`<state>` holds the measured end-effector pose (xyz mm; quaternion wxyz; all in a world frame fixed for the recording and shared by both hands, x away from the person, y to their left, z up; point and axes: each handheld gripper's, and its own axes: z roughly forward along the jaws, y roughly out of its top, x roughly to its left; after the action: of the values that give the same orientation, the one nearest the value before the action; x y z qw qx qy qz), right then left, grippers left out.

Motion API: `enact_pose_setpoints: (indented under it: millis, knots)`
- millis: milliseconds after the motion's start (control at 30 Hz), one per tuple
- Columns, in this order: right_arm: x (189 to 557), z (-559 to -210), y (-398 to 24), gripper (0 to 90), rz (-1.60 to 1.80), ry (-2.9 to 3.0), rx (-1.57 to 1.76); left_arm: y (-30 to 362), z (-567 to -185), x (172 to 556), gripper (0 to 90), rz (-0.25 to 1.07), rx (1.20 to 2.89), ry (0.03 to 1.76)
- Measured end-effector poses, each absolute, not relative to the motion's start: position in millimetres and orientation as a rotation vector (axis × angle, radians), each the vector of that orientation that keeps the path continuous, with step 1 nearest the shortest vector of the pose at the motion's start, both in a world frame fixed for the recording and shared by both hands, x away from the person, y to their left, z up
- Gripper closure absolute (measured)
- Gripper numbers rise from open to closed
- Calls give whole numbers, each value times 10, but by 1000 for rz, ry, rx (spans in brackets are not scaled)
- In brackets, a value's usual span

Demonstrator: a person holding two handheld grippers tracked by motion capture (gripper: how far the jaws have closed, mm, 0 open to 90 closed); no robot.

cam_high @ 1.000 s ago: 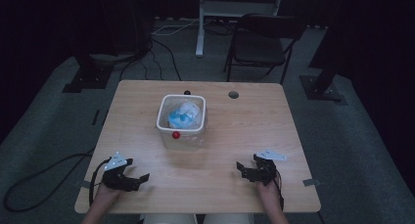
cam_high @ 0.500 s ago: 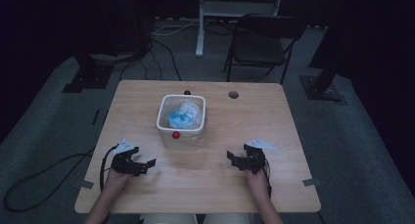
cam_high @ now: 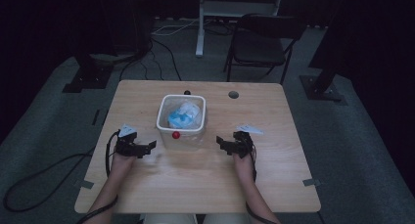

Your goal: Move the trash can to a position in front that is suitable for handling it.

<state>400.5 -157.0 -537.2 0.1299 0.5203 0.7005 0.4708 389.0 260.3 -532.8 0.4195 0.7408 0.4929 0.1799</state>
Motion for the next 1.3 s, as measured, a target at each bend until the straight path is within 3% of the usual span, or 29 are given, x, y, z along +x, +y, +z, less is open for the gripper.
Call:
enact_pose_setpoints:
  millis: [433,1300]
  knots:
    - [4321,-5393,-1229,136,1327,2094,1544,2404,-5241,4165,5,437,1888,1242]
    - [4273,-5390,-1278,167,1422,2293,1436,2337,-5206,3865,19,444,1929,1220]
